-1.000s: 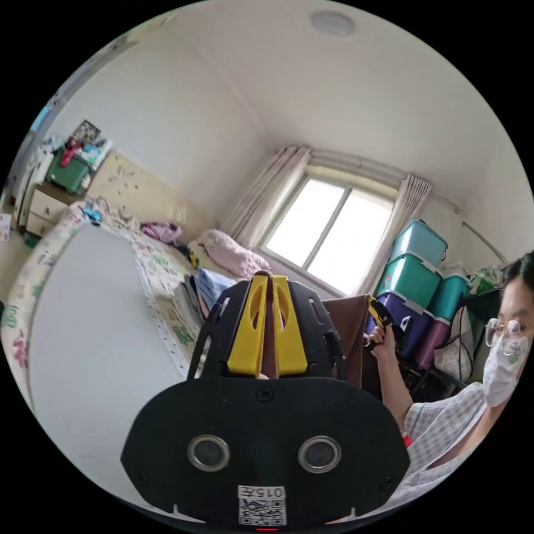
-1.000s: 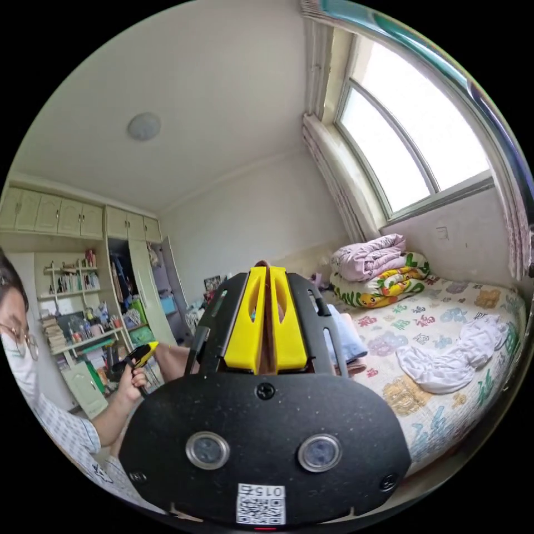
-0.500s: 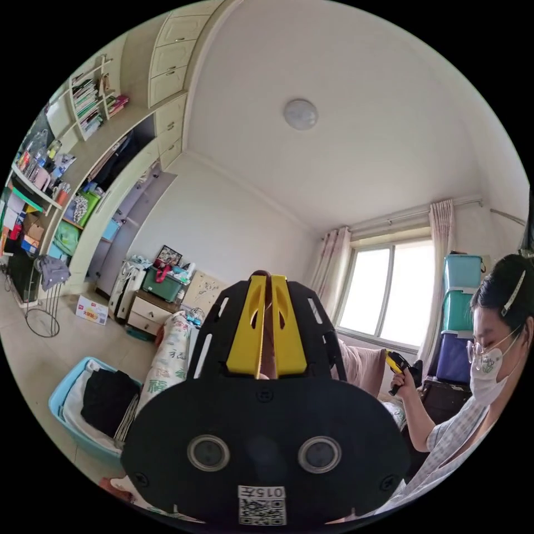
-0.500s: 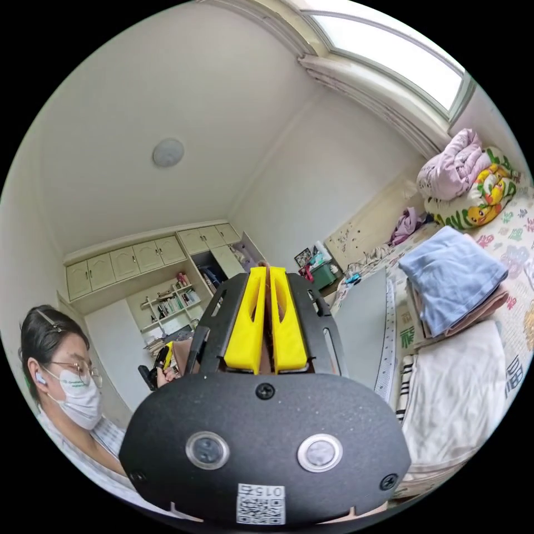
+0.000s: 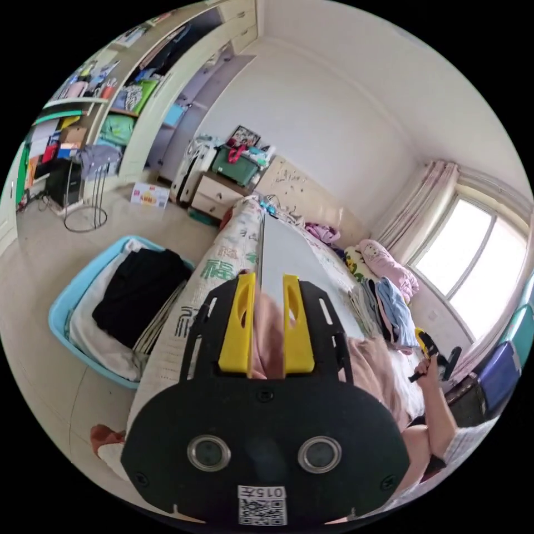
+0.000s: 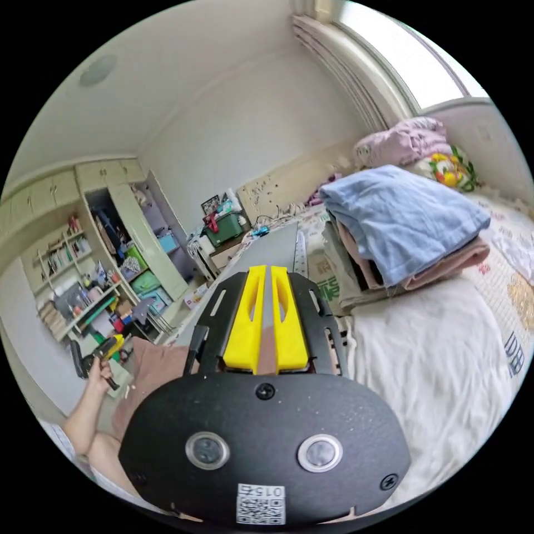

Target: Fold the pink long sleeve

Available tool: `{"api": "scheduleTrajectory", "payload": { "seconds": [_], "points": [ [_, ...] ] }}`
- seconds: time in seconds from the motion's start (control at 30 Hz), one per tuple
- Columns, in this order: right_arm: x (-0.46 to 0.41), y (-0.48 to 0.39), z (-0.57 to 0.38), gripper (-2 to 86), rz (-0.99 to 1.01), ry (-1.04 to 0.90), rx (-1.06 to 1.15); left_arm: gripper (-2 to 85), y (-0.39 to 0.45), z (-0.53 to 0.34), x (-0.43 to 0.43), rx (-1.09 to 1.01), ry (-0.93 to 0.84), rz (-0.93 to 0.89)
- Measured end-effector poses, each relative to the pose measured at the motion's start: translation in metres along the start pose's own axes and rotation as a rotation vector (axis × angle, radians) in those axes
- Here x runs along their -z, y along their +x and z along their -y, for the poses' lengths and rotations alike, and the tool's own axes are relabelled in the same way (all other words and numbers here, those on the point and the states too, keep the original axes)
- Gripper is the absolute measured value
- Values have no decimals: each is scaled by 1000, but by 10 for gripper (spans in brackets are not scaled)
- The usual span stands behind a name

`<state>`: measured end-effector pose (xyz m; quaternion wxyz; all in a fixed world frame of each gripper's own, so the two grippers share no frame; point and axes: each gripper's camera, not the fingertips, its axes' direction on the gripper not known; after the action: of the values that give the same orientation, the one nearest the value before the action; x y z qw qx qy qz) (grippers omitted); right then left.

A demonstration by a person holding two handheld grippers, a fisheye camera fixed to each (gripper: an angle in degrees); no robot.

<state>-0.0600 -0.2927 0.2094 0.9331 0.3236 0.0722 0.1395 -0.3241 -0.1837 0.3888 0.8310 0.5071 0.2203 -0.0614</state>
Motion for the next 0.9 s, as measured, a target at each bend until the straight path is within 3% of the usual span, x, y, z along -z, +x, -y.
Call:
{"api": "scheduleTrajectory", "payload": {
  "seconds": [0.1, 0.13, 0.23, 0.27, 0.37, 0.47, 0.57, 0.73, 0.9],
  "points": [
    [14, -14, 2, 15, 28, 13, 193, 71, 30, 15, 13, -119, -21, 17],
    [18, -22, -8, 19, 110, 1, 278, 69, 52, 22, 17, -243, -53, -18],
    [1, -49, -39, 35, 427, -179, 465, 65, 104, 13, 11, -551, -224, -294],
    [-12, -64, -55, 42, 573, -296, 557, 68, 121, 2, 3, -636, -330, -466],
    [-34, -105, -119, 51, 794, -634, 819, 84, 165, -35, -13, -849, -572, -722],
    [-36, -124, -187, 86, 795, -805, 978, 112, 189, -71, -20, -971, -747, -727],
    [-42, -120, -224, 108, 787, -899, 1003, 125, 197, -84, -24, -1011, -809, -679],
    [-65, -106, -274, 108, 588, -994, 1121, 130, 216, -102, -41, -1122, -892, -482],
    [-82, -100, -289, 85, 558, -980, 1138, 111, 241, -112, -69, -1180, -964, -389]
  ]
}}
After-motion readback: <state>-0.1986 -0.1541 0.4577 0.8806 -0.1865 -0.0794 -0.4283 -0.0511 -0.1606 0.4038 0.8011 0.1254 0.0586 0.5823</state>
